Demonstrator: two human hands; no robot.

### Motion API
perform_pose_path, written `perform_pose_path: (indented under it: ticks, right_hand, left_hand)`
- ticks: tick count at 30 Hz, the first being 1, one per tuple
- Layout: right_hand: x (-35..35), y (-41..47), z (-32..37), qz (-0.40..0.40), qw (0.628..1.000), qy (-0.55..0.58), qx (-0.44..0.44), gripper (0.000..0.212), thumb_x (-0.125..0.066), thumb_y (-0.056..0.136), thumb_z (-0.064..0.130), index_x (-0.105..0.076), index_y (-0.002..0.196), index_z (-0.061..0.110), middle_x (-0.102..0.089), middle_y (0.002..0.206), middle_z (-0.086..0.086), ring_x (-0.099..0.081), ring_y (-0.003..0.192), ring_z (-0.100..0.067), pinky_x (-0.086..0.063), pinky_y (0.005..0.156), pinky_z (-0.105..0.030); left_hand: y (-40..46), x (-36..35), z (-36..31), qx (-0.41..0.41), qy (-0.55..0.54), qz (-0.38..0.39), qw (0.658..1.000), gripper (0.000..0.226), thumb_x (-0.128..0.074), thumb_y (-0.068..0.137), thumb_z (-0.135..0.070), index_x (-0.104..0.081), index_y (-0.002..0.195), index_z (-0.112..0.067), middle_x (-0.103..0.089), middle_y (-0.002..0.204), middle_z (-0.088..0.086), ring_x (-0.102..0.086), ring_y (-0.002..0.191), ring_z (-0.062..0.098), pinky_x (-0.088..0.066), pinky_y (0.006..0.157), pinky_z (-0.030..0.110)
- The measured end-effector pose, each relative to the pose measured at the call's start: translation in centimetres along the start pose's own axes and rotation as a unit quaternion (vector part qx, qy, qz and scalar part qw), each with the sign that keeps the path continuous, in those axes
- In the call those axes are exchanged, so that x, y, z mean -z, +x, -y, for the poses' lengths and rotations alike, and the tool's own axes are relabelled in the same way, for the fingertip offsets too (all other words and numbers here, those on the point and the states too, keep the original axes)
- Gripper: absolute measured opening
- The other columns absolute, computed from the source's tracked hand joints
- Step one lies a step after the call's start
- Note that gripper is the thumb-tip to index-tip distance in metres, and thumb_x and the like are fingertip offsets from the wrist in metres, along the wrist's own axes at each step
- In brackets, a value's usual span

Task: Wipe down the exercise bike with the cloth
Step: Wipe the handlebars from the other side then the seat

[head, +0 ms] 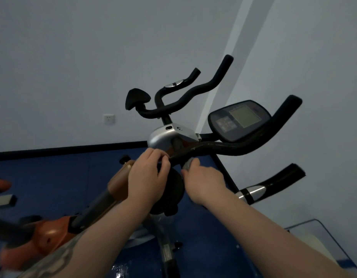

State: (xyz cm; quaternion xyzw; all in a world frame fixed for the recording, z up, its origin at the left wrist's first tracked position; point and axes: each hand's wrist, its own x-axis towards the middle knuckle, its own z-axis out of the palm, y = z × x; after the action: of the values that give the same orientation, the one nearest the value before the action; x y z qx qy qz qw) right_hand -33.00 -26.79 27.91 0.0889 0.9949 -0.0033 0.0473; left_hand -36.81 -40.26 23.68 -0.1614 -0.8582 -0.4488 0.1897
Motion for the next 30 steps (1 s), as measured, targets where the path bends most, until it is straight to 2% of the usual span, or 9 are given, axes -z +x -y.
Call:
perform_pose_path:
  ticks: [7,10,13,16,18,21,24,27,30]
  right_hand:
    - [-0.5,-5.2,-3.0,-0.029,0.996,-0.055,0.072,0.043,-0.023,0.103,0.046,-0.03,0.132,0.016,-0.064,0.1,-0.006,-0.056,0.076,-0.024,-0.027,0.054,-0.031]
    - [0.1,-2.7,-1.9,0.001,0.999,-0.028,0.028,0.041,-0.026,0.104,0.042,-0.034,0.128,0.01,-0.062,0.11,-0.013,-0.057,0.089,-0.029,-0.03,0.06,-0.032]
    - [0.0,-0.3,-0.7,0.02,0.996,0.085,-0.034,0.043,-0.022,0.104,0.043,-0.038,0.124,0.009,-0.061,0.115,-0.017,-0.057,0.1,-0.034,-0.031,0.069,-0.035]
    - [-1.5,-1.9,0.0,-0.067,0.996,0.031,-0.053,0.043,-0.028,0.104,0.04,-0.033,0.136,0.012,-0.061,0.112,-0.013,-0.06,0.094,-0.032,-0.029,0.064,-0.034]
    - [-2.4,-4.6,0.1,-0.125,0.99,-0.052,-0.036,0.057,-0.05,0.096,0.031,-0.027,0.146,0.014,-0.06,0.105,-0.01,-0.06,0.085,-0.027,-0.03,0.061,-0.033]
    - [-2.5,-7.9,-2.3,-0.203,0.973,-0.086,0.072,0.057,-0.068,0.078,0.02,-0.054,0.133,0.012,-0.06,0.087,-0.005,-0.058,0.071,-0.021,-0.045,0.065,-0.032]
    - [-0.9,-9.5,-7.8,-0.24,0.95,-0.14,0.141,0.034,-0.052,0.087,0.023,-0.063,0.118,0.012,-0.064,0.104,-0.008,-0.062,0.093,-0.027,-0.044,0.093,-0.04]
    - [0.9,-10.2,-11.8,-0.276,0.95,-0.134,0.051,0.035,-0.045,0.095,0.027,-0.063,0.121,0.011,-0.06,0.123,-0.009,-0.054,0.122,-0.029,-0.026,0.114,-0.047]
    - [-1.2,-10.2,-8.3,-0.355,0.934,0.017,-0.037,0.033,-0.041,0.101,0.025,-0.06,0.123,0.01,-0.054,0.128,-0.007,-0.044,0.13,-0.027,-0.027,0.114,-0.05]
  left_hand:
    - [-0.1,0.2,0.0,0.001,-0.025,0.015,1.0,0.013,-0.044,0.093,-0.03,-0.057,0.09,-0.028,-0.052,0.088,-0.013,-0.051,0.08,0.003,-0.041,0.069,0.023]
    - [0.1,0.2,0.0,-0.007,-0.03,0.025,0.999,0.015,-0.043,0.092,-0.031,-0.057,0.091,-0.028,-0.053,0.09,-0.014,-0.051,0.079,0.002,-0.038,0.065,0.017]
    - [0.0,0.3,-0.1,-0.018,-0.029,0.019,0.999,0.019,-0.043,0.092,-0.029,-0.061,0.093,-0.022,-0.055,0.091,-0.009,-0.052,0.081,0.008,-0.042,0.067,0.025]
    - [-0.1,0.4,0.1,-0.016,-0.044,0.026,0.999,0.017,-0.044,0.093,-0.028,-0.06,0.092,-0.023,-0.054,0.092,-0.01,-0.051,0.082,0.006,-0.039,0.065,0.018]
    - [-0.1,0.5,0.2,-0.015,-0.051,0.035,0.998,0.015,-0.045,0.093,-0.027,-0.06,0.092,-0.025,-0.054,0.092,-0.011,-0.049,0.084,0.004,-0.033,0.067,0.012]
    - [-0.1,0.4,0.5,-0.019,-0.062,0.046,0.997,0.016,-0.045,0.094,-0.024,-0.061,0.092,-0.024,-0.053,0.092,-0.011,-0.045,0.085,0.0,-0.031,0.067,0.011]
    - [0.0,0.3,0.7,-0.017,-0.075,0.043,0.996,0.017,-0.047,0.095,-0.022,-0.063,0.092,-0.022,-0.052,0.091,-0.011,-0.04,0.084,-0.003,-0.03,0.066,0.012]
    - [0.0,0.3,0.5,-0.015,-0.077,0.046,0.996,0.016,-0.047,0.096,-0.021,-0.063,0.092,-0.021,-0.053,0.092,-0.008,-0.038,0.084,-0.003,-0.029,0.064,0.014]
    - [-0.1,0.3,0.6,-0.012,-0.085,0.051,0.995,0.016,-0.047,0.096,-0.022,-0.062,0.091,-0.022,-0.053,0.093,-0.008,-0.038,0.085,-0.004,-0.028,0.065,0.015]
